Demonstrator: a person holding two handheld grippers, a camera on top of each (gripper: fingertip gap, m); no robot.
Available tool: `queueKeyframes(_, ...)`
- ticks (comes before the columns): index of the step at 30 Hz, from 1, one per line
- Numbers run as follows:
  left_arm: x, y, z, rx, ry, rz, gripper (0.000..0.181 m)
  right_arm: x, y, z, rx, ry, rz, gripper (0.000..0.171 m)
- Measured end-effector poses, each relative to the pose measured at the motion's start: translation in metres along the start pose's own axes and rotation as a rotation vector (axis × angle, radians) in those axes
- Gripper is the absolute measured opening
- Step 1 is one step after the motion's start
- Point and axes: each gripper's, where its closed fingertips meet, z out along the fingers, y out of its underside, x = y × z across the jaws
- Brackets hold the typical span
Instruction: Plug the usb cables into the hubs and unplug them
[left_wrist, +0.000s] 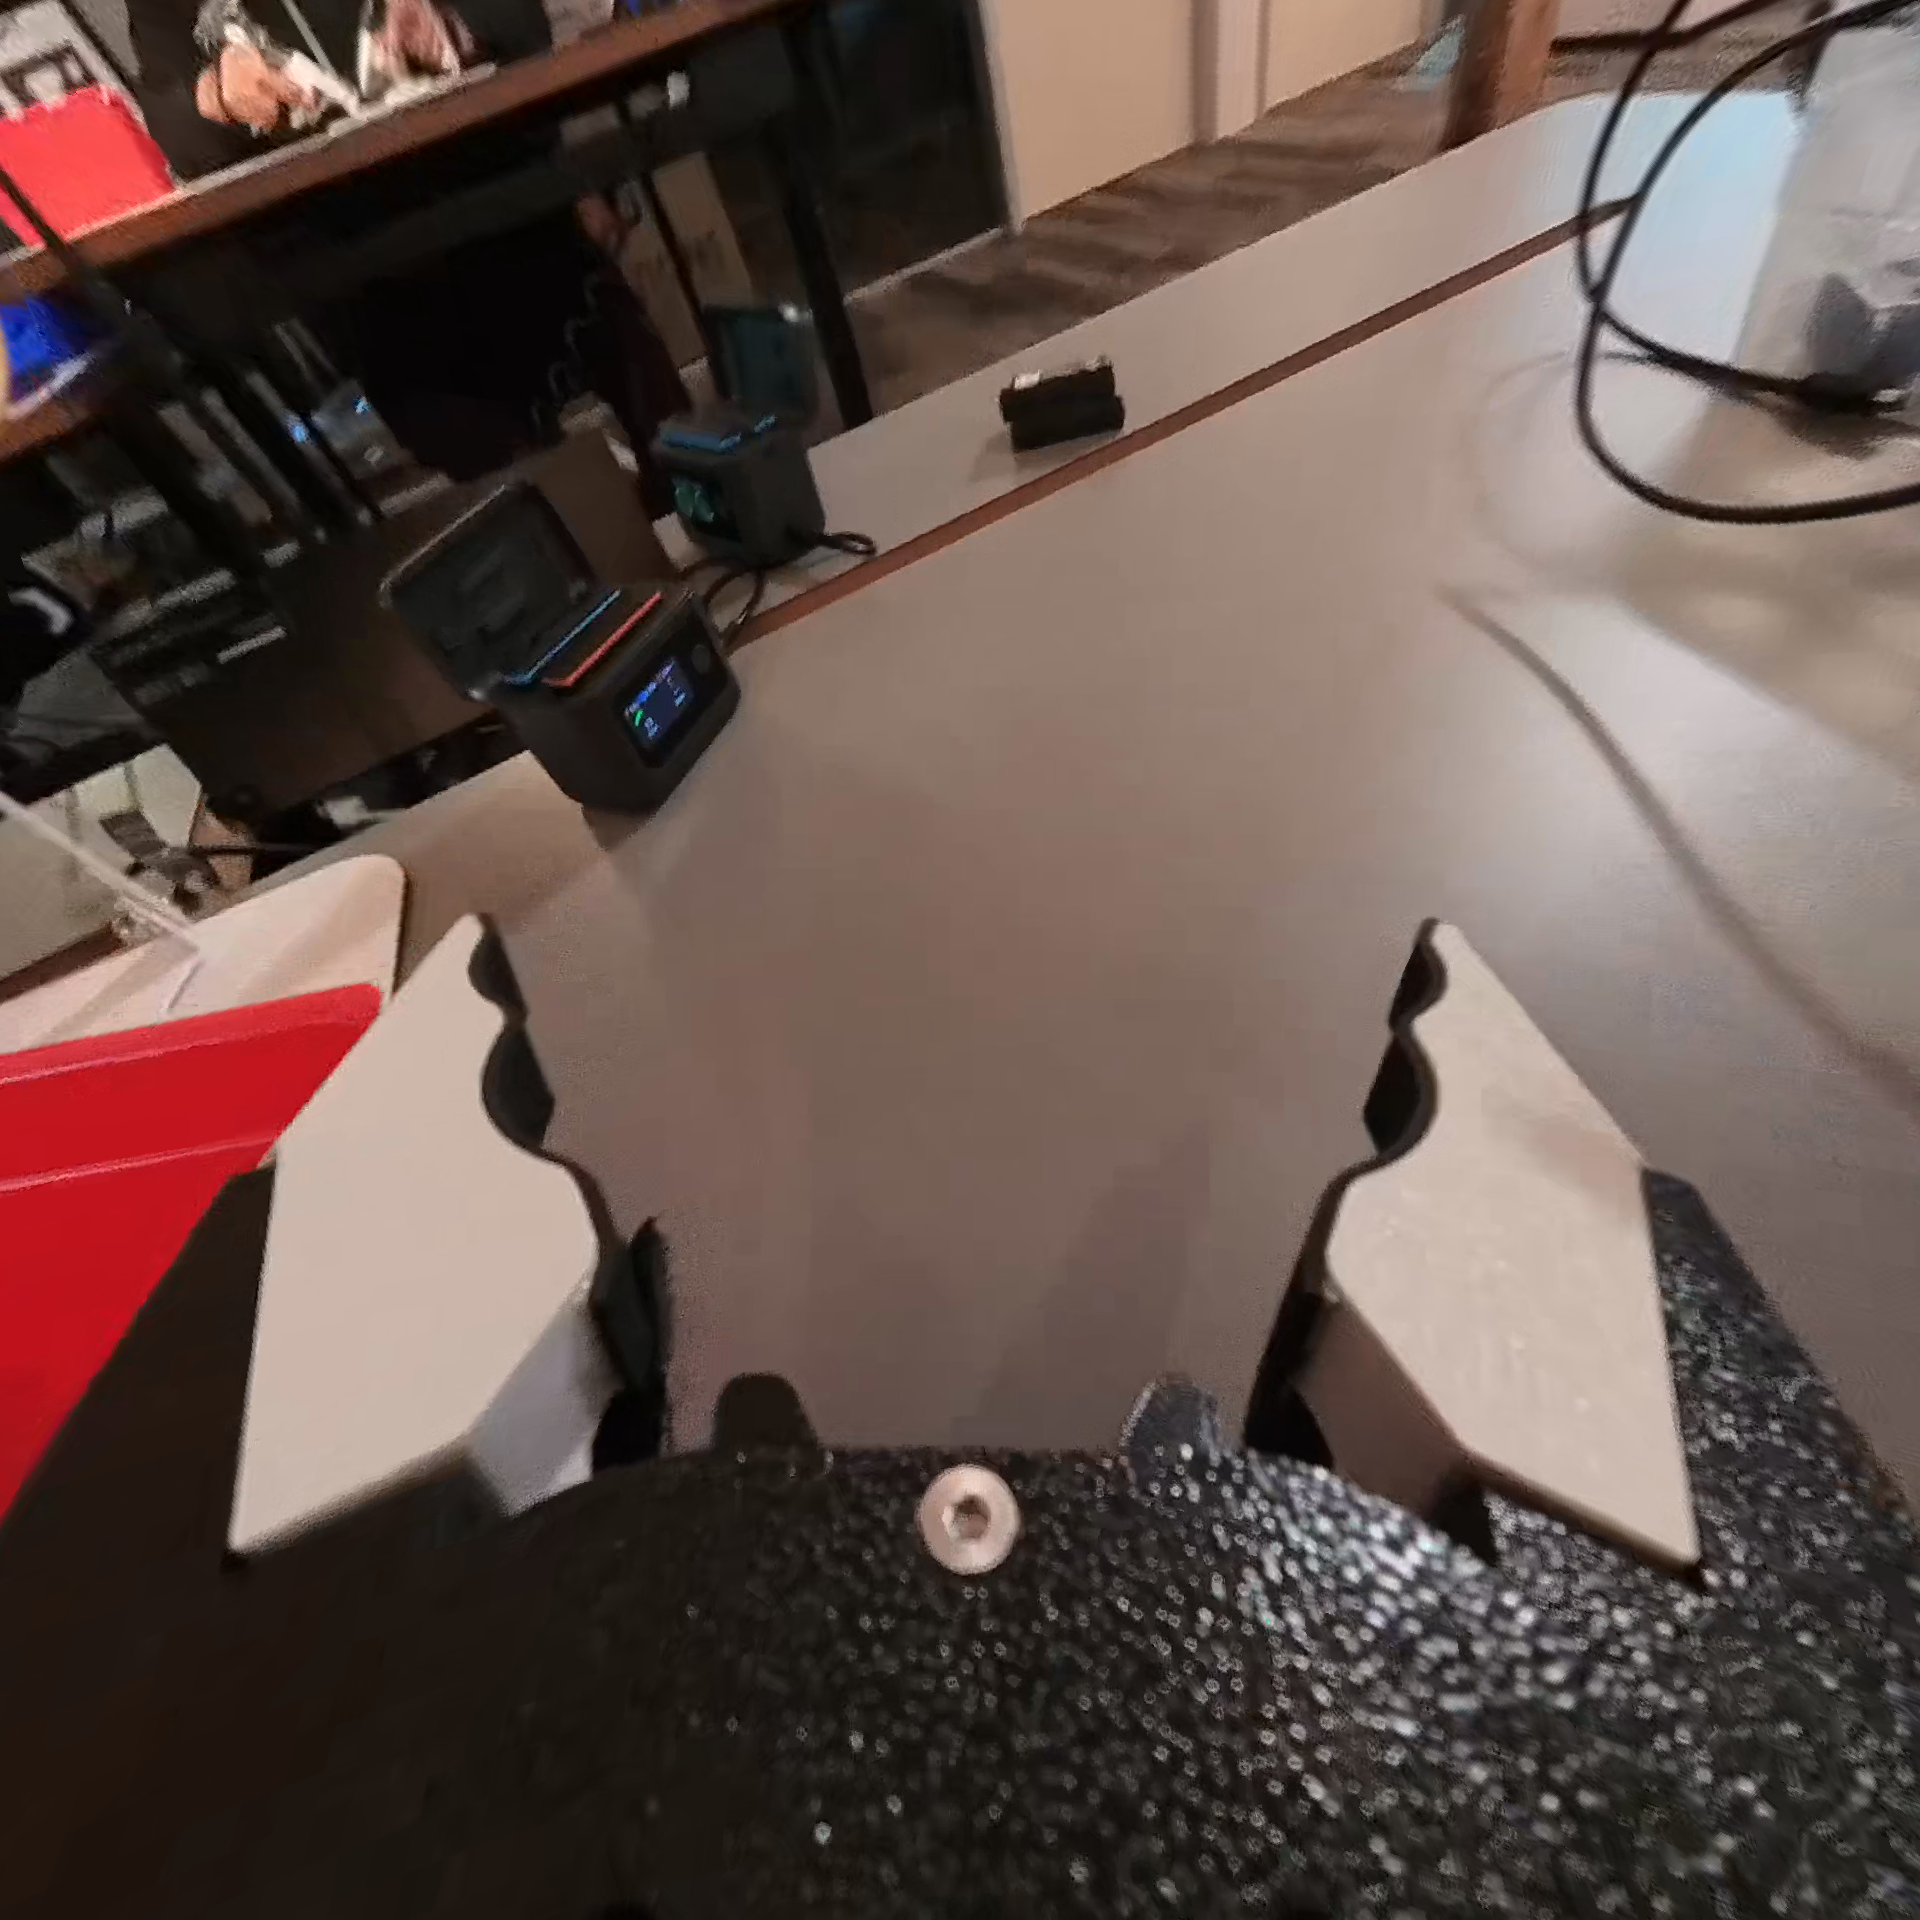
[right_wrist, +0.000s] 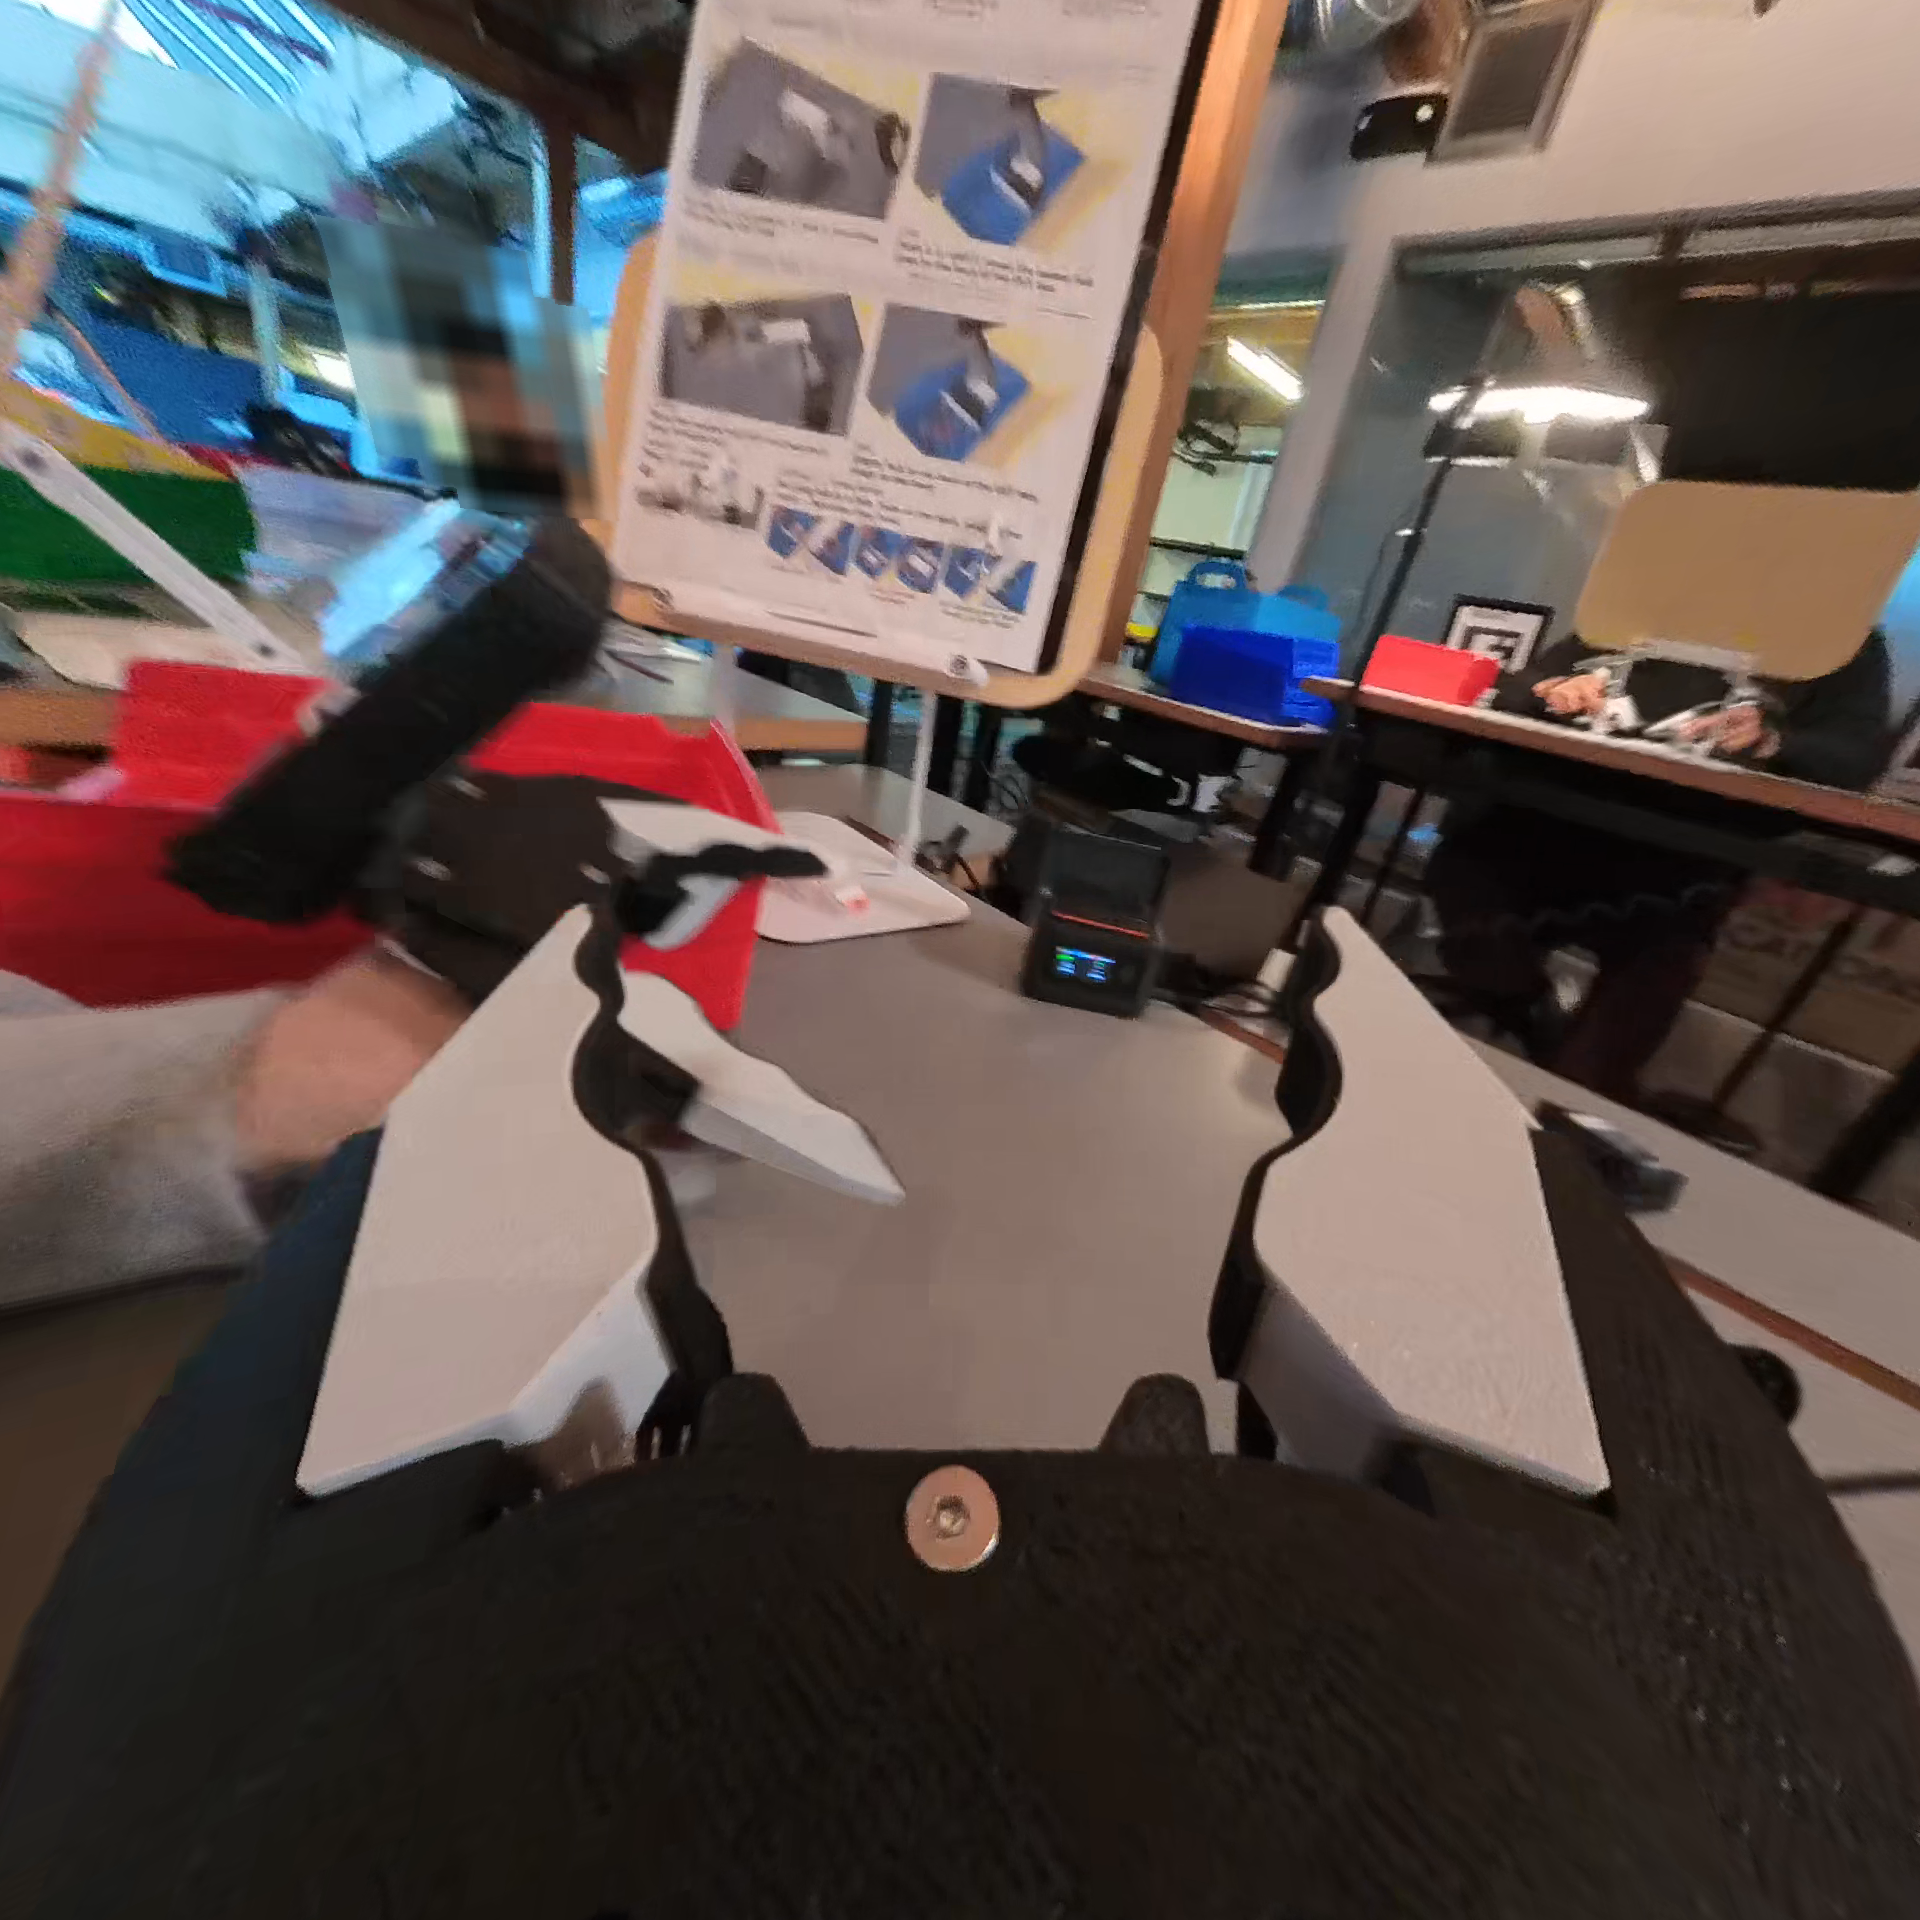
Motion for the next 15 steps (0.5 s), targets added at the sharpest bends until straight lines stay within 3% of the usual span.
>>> queueKeyframes(5,0.013,-0.007,0.014,-0.039,-0.024,-0.069,0.159,-0.035,-0.008,0.018,-0.036,-0.070,0.052,0.150)
queueKeyframes(15,0.014,-0.014,0.030,-0.056,-0.123,-0.059,0.155,-0.032,0.001,0.022,-0.072,-0.010,0.093,0.143)
